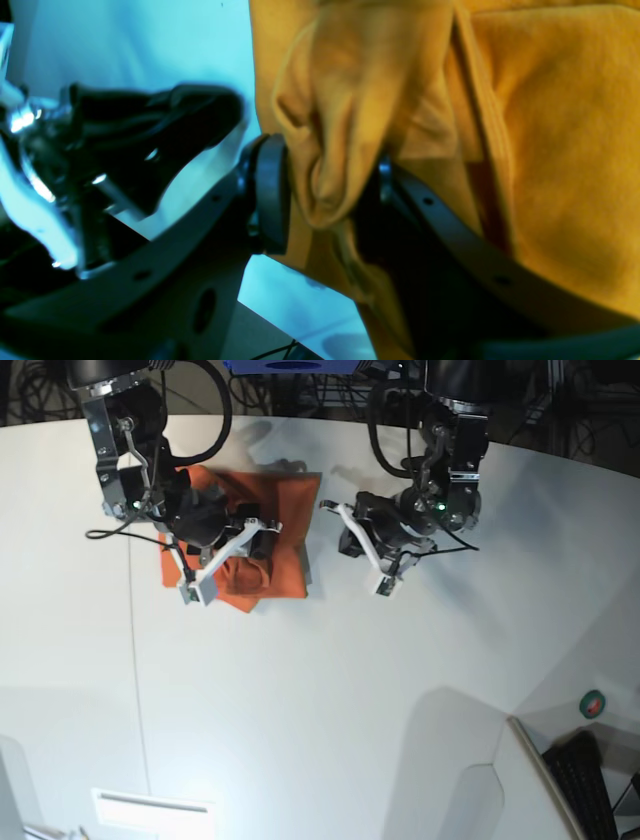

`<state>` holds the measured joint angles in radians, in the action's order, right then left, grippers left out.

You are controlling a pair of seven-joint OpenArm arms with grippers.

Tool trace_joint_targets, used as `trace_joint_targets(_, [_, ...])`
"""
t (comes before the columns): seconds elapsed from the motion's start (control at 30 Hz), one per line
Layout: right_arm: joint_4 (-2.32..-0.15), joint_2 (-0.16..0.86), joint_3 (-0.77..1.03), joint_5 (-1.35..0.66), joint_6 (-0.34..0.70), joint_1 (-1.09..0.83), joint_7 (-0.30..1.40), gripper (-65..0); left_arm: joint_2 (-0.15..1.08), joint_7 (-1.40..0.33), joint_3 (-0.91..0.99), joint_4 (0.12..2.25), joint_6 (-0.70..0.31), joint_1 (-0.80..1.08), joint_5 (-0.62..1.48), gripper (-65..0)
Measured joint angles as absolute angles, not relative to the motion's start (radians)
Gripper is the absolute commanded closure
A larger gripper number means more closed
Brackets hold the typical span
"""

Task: Layout the t-shirt on the table in an organized manner, then fold the t-shirt properly
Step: 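Lower the folded ends onto the stack and release both grippers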

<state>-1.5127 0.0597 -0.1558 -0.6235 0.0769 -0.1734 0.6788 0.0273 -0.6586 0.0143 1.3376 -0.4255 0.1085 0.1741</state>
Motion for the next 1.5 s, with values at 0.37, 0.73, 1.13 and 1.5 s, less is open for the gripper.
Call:
trace_joint_targets(0.37, [-1.51, 0.045, -0.399, -0.619, 0.075, -0.01, 0.681, -20.3, 0.296, -0.673, 0.25, 1.452, -0.426, 0.229, 0.56, 0.0])
trace_joint_targets(0.73, [-1.762, 0.308, -0.369, -0.614, -0.141, -0.105, 0.678, 0.0, 0.311, -0.677, 0.398, 1.453, -0.427, 0.286, 0.57, 0.0])
trace_joint_targets(1.13, [-1.63, 0.338, -0.349, -0.626, -0.153, -0.179, 0.681, 0.0, 0.309, -0.671, 0.405, 1.453, -0.426, 0.281, 0.57, 0.0])
trace_joint_targets(1.5, [-1.723, 0.344, -0.656, -0.626, -0.154, -0.158, 0.684, 0.0, 0.31, -0.671, 0.405, 1.453, -0.427, 0.28, 0.57, 0.0])
